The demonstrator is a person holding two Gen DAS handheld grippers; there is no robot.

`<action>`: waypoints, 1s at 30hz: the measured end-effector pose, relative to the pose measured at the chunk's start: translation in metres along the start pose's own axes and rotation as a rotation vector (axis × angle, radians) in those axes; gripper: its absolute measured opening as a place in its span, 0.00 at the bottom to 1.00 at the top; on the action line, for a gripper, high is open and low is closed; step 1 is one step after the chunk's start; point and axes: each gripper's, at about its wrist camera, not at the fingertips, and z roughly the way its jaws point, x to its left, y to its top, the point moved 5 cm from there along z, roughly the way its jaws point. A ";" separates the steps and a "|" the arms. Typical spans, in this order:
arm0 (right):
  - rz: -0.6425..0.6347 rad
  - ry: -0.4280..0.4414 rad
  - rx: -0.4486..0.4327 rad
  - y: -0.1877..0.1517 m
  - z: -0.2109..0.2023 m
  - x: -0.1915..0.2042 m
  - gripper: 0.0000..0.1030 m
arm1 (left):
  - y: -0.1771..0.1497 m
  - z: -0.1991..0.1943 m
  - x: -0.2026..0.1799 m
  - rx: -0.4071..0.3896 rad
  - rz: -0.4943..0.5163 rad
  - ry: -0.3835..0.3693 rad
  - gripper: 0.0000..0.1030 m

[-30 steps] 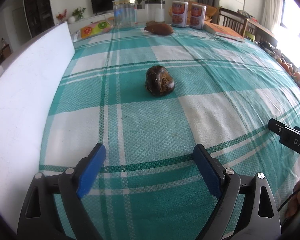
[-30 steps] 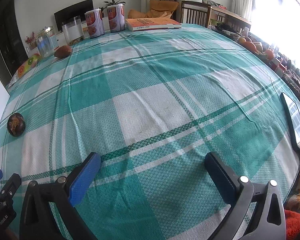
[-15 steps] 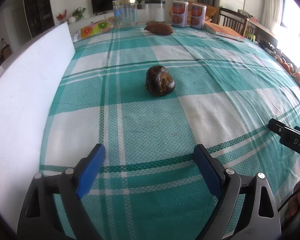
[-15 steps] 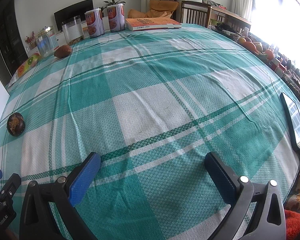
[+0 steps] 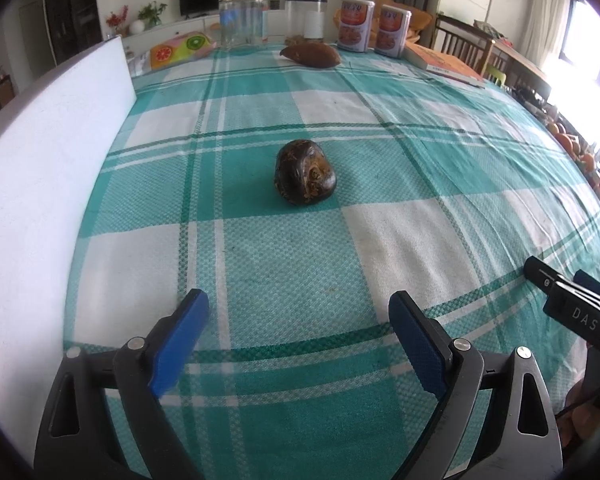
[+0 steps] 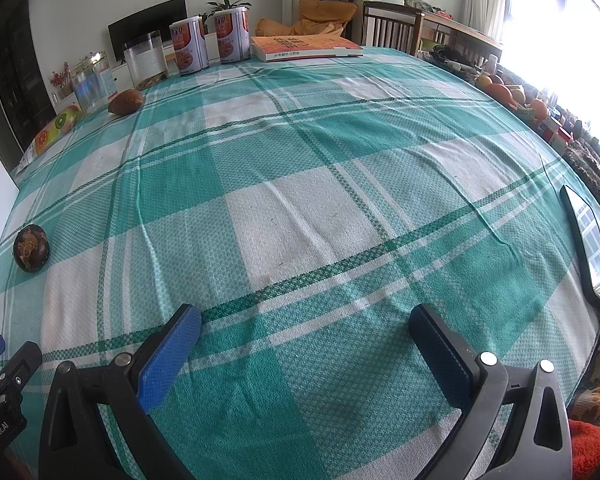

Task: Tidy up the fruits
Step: 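Move both empty grippers back over the table, then grasp the dark brown round fruit with the left gripper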

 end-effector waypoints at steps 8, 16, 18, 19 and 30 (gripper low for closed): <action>0.000 0.000 0.000 0.000 0.000 0.000 1.00 | 0.055 0.030 -0.004 -0.060 -0.014 0.072 0.88; 0.021 0.038 0.004 0.000 -0.004 -0.003 1.00 | 0.054 0.033 0.008 -0.080 0.019 0.063 0.39; 0.069 0.130 -0.047 0.004 -0.019 -0.005 1.00 | 0.054 0.032 0.008 -0.087 0.017 0.059 0.39; 0.052 0.152 -0.080 0.011 -0.026 -0.002 1.00 | 0.054 0.032 0.008 -0.086 0.016 0.057 0.40; -0.473 0.425 -0.012 0.193 0.063 0.163 1.00 | 0.054 0.033 0.008 -0.085 0.015 0.051 0.42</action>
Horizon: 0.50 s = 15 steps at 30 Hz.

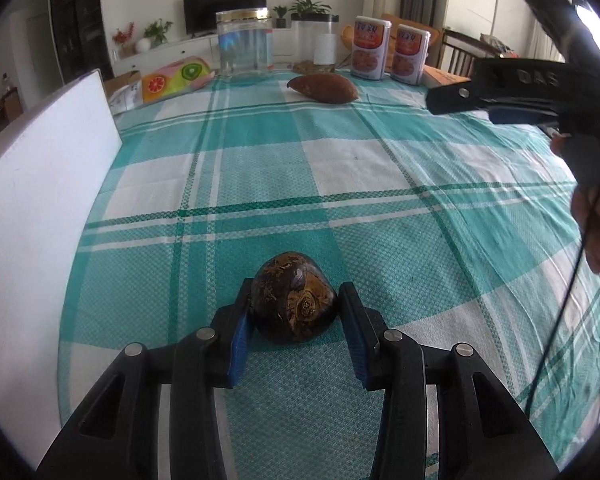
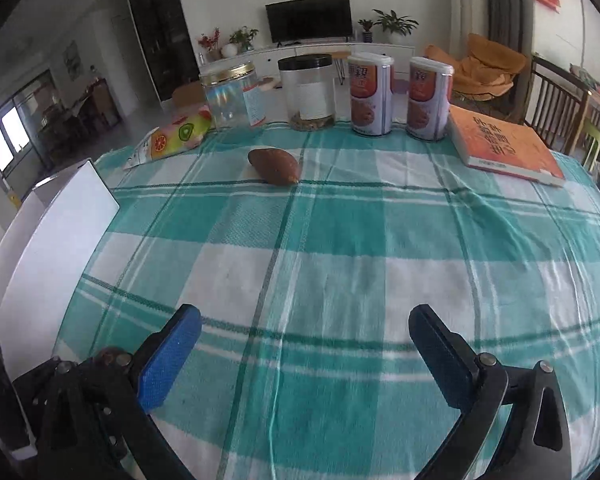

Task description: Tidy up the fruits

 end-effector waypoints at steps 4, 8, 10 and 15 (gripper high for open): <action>-0.042 0.016 0.041 0.066 0.065 0.008 0.99 | 0.000 0.000 0.000 0.000 0.000 0.000 0.42; -0.050 0.007 0.098 0.093 0.118 0.019 0.93 | 0.000 0.000 0.001 0.000 -0.004 -0.004 0.42; -0.040 -0.005 0.128 0.093 0.137 0.022 0.81 | 0.000 0.000 0.000 0.000 -0.002 -0.003 0.42; 0.056 0.013 0.114 0.078 0.128 0.016 0.41 | 0.000 0.001 0.000 0.001 0.000 -0.001 0.42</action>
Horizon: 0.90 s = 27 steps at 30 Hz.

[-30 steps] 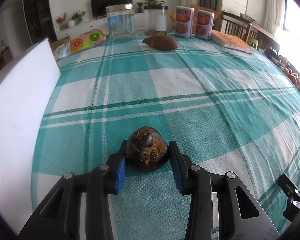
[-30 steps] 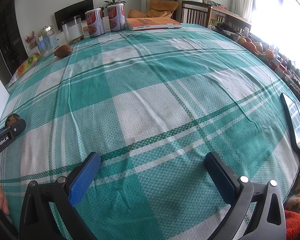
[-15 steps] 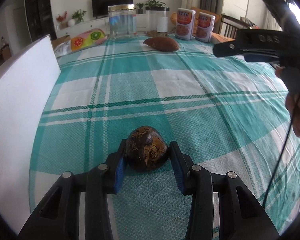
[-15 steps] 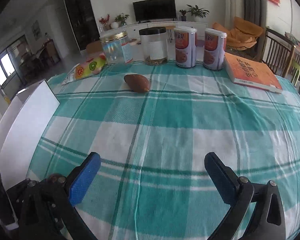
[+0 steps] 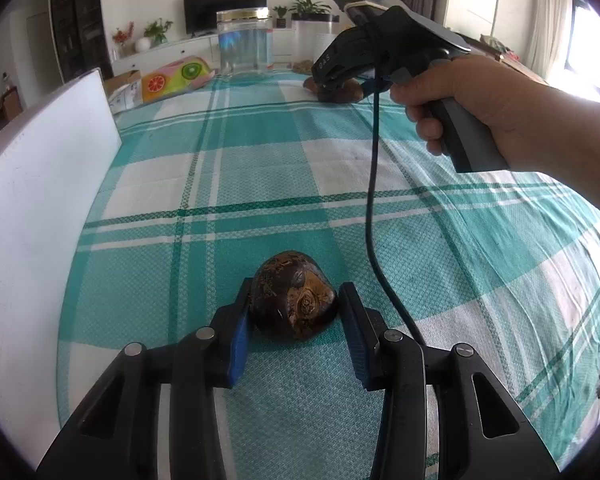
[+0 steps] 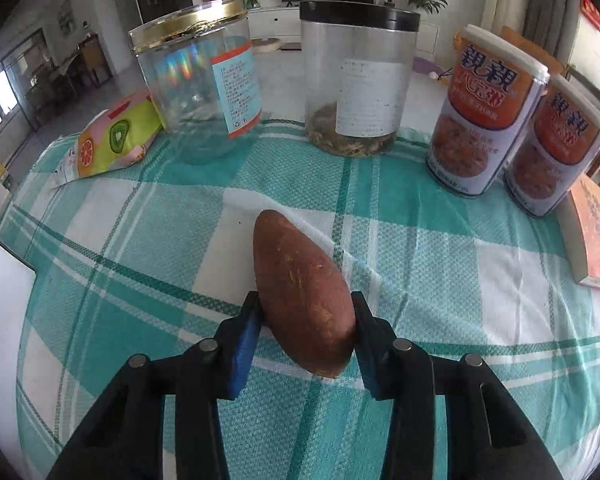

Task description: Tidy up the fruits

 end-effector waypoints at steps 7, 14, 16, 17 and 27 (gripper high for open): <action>0.178 0.124 -0.009 -0.091 -0.082 -0.030 0.40 | 0.000 0.000 0.000 0.002 0.008 0.009 0.42; 0.296 0.007 -0.051 -0.234 -0.178 -0.047 0.40 | 0.000 0.000 -0.001 0.002 0.011 0.013 0.42; 0.316 -0.039 -0.067 -0.271 -0.193 -0.036 0.40 | 0.000 0.000 -0.001 0.002 0.013 0.015 0.42; 0.324 -0.053 -0.069 -0.288 -0.196 -0.029 0.40 | 0.000 0.000 -0.001 0.003 0.014 0.016 0.42; 0.204 -0.165 -0.136 -0.321 -0.189 0.010 0.81 | 0.000 0.000 -0.002 0.003 0.014 0.017 0.42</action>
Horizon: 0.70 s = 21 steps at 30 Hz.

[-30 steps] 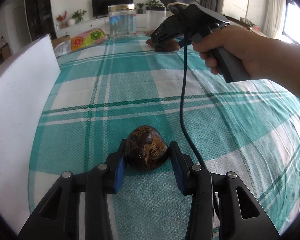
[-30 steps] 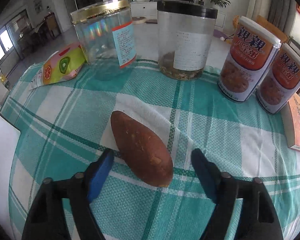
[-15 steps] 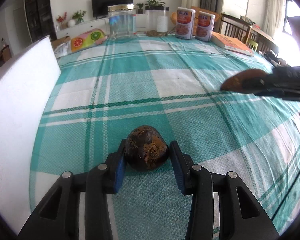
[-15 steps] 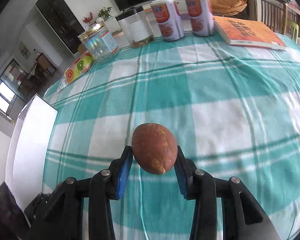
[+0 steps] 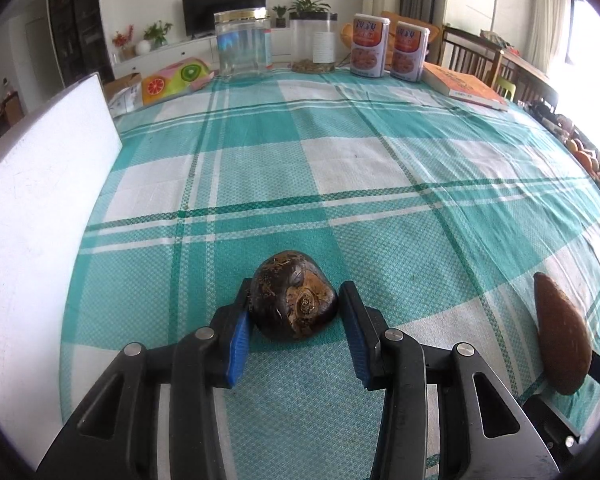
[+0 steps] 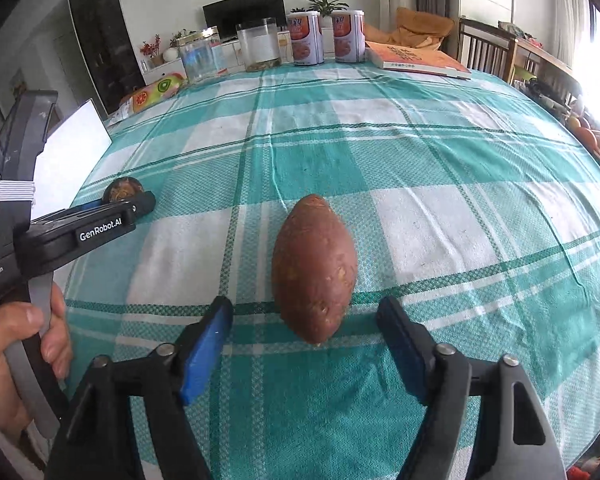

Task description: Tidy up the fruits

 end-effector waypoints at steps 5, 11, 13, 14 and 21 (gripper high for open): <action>-0.027 0.012 0.011 -0.001 0.003 0.007 0.91 | 0.000 0.000 0.000 0.000 0.000 -0.001 0.43; -0.038 0.015 0.017 -0.001 0.004 0.009 0.95 | 0.000 0.001 -0.001 0.001 0.003 -0.005 0.45; -0.046 0.010 0.020 -0.002 0.004 0.010 0.96 | 0.000 0.000 -0.001 0.001 0.003 -0.006 0.45; -0.048 0.009 0.021 -0.002 0.005 0.011 0.96 | 0.000 0.000 -0.001 0.001 0.003 -0.006 0.45; -0.041 0.017 0.018 -0.002 0.004 0.010 0.97 | -0.001 0.002 -0.013 0.013 0.059 -0.024 0.78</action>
